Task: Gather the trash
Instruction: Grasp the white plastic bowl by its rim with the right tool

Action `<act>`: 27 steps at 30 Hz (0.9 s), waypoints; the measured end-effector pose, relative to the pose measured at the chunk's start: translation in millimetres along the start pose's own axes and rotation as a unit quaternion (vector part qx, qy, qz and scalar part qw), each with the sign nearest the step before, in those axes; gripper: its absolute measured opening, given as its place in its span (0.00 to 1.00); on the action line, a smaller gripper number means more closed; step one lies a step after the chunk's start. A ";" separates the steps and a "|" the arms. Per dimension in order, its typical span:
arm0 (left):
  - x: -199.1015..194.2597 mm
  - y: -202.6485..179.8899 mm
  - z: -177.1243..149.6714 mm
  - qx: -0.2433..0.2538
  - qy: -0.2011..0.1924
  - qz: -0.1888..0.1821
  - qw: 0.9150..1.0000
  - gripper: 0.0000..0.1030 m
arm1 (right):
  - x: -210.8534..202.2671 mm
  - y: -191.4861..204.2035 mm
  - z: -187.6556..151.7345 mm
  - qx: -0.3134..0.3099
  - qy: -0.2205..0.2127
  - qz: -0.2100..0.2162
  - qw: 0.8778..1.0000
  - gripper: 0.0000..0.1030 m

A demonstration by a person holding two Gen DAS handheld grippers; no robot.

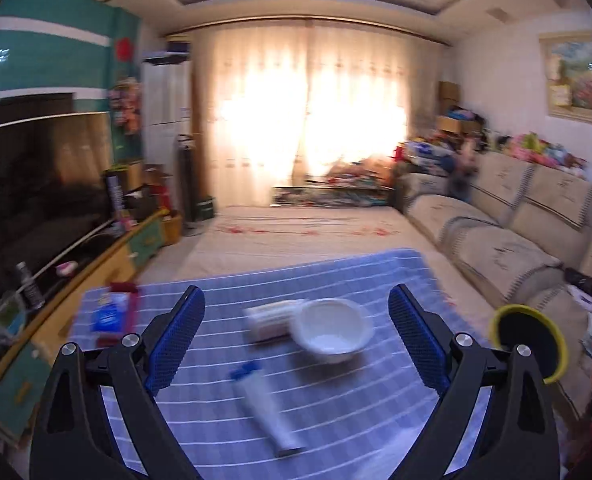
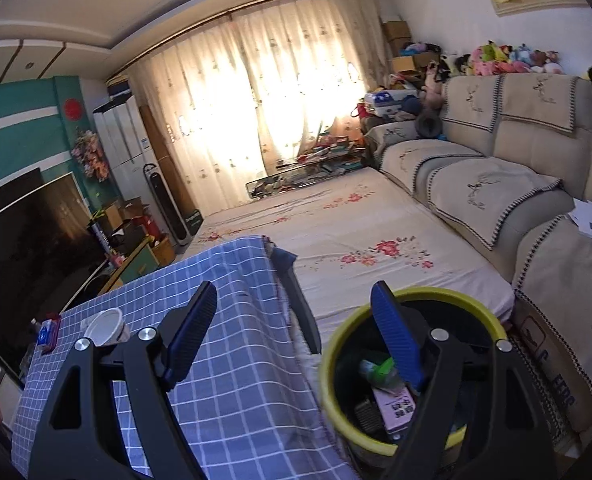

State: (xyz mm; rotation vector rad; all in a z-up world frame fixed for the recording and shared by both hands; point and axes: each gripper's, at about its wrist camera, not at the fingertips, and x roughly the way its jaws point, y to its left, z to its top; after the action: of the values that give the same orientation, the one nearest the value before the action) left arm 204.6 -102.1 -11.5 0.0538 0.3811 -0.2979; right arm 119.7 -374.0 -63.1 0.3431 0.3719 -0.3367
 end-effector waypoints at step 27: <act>66.0 120.3 -80.9 -0.093 0.044 0.085 0.991 0.89 | 185.1 231.3 -22.3 -0.177 0.226 0.113 0.951 0.69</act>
State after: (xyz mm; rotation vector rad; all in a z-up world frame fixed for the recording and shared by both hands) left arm 269.6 3.2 -111.7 -0.0832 0.4877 -0.0909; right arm 363.1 -207.2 -97.2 0.1029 0.8235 0.0436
